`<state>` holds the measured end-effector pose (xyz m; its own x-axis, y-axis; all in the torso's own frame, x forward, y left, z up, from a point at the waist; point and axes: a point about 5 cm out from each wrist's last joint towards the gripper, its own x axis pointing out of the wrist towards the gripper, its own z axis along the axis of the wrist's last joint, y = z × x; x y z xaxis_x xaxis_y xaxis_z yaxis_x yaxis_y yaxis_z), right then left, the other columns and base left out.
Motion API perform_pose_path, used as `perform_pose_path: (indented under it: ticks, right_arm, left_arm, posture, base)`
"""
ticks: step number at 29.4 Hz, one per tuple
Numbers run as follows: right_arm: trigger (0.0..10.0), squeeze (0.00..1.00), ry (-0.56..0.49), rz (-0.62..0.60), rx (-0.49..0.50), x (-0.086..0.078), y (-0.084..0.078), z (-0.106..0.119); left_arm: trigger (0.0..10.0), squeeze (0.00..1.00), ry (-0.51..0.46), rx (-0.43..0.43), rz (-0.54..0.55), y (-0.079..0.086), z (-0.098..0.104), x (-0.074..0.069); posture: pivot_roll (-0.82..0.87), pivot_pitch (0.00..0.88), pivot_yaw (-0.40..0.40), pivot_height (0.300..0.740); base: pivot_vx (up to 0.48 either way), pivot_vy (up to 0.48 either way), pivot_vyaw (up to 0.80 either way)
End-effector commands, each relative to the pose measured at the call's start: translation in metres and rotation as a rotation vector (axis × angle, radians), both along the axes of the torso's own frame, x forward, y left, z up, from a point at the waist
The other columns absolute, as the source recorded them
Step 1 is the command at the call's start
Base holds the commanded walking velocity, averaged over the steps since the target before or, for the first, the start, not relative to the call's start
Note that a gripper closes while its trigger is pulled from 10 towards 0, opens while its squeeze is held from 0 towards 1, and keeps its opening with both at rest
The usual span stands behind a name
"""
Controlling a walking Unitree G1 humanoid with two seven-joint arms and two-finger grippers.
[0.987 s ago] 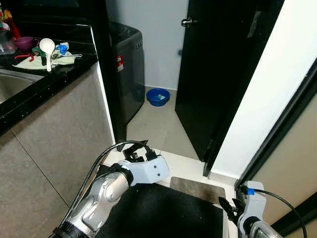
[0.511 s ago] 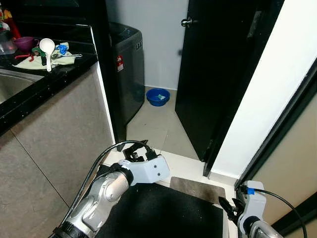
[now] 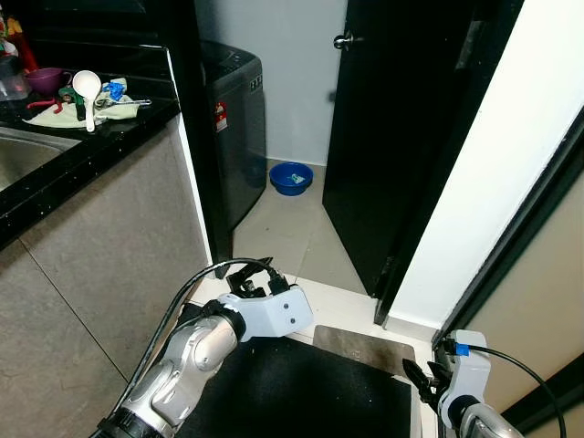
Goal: Kitchen organization
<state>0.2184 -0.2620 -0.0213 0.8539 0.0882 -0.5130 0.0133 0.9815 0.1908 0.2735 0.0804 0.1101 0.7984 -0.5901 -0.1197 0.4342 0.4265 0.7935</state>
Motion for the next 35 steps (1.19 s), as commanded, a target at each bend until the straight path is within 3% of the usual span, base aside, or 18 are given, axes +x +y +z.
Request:
perform_pose_path:
  ticks: [1, 35]
  right_arm:
    - [10.0, 0.0, 0.005, 0.001, 0.01, -0.0008, 0.0027, -0.0011]
    - [10.0, 0.0, 0.021, 0.005, 0.008, -0.0045, 0.003, -0.0046]
  left_arm:
    - [10.0, 0.0, 0.008, 0.023, 0.014, 0.006, -0.0004, 0.0006]
    - [10.0, 0.0, 0.011, 0.023, 0.016, 0.0056, -0.0045, -0.0019]
  posture:
    - [-0.08, 0.0, -0.002, 0.74]
    - [-0.08, 0.0, 0.002, 0.74]
  base:
    - [0.0, 0.0, 0.0]
    - [0.0, 0.0, 0.0]
